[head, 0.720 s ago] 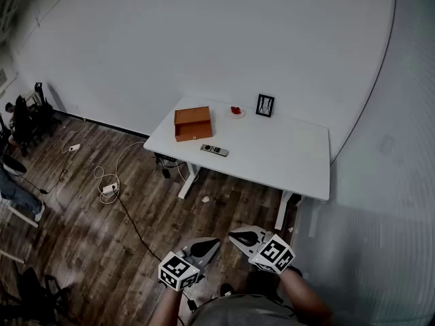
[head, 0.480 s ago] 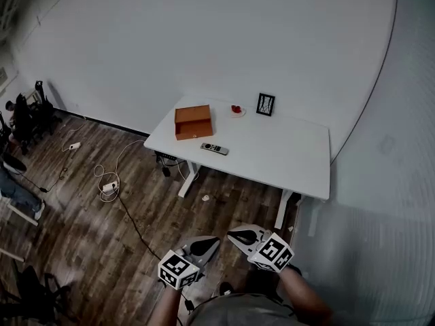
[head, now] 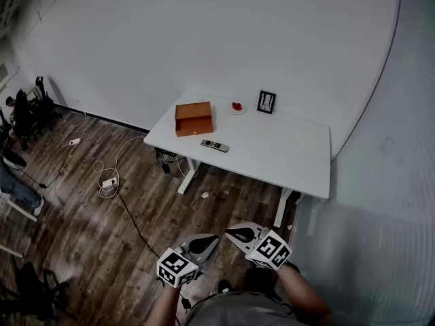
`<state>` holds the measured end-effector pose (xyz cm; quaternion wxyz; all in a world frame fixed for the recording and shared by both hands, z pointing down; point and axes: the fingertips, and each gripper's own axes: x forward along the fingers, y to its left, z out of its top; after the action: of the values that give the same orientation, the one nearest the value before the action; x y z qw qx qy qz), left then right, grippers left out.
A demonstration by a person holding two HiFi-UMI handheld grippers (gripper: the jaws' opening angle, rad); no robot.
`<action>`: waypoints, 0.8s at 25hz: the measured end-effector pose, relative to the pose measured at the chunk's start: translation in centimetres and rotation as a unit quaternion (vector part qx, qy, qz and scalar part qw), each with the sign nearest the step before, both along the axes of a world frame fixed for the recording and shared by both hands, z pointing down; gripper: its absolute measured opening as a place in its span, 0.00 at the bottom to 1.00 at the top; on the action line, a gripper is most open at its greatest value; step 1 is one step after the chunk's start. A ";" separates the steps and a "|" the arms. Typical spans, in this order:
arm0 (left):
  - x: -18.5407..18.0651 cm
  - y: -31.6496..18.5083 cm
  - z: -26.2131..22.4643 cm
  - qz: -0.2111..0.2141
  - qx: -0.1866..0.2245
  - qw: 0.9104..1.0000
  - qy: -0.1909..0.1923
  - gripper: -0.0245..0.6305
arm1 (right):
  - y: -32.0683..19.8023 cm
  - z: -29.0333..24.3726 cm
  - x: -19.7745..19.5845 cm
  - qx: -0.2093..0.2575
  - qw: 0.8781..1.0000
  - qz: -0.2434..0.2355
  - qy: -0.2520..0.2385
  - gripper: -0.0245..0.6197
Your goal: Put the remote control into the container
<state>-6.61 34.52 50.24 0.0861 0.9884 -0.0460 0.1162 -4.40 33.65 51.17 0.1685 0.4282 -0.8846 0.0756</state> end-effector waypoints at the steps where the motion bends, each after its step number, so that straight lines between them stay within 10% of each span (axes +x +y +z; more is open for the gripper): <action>1: 0.0 0.0 0.1 0.000 -0.001 1.000 0.000 0.04 | 0.0 0.3 0.0 -0.006 1.000 0.000 0.002 0.06; 20: -0.8 -0.8 0.3 0.003 -0.007 1.000 0.002 0.04 | -0.7 0.9 -1.2 -0.025 1.000 -0.007 0.001 0.06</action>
<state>-7.38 33.69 50.55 0.0931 0.9881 -0.0420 0.1148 -5.59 32.95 52.08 0.1807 0.4182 -0.8851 0.0957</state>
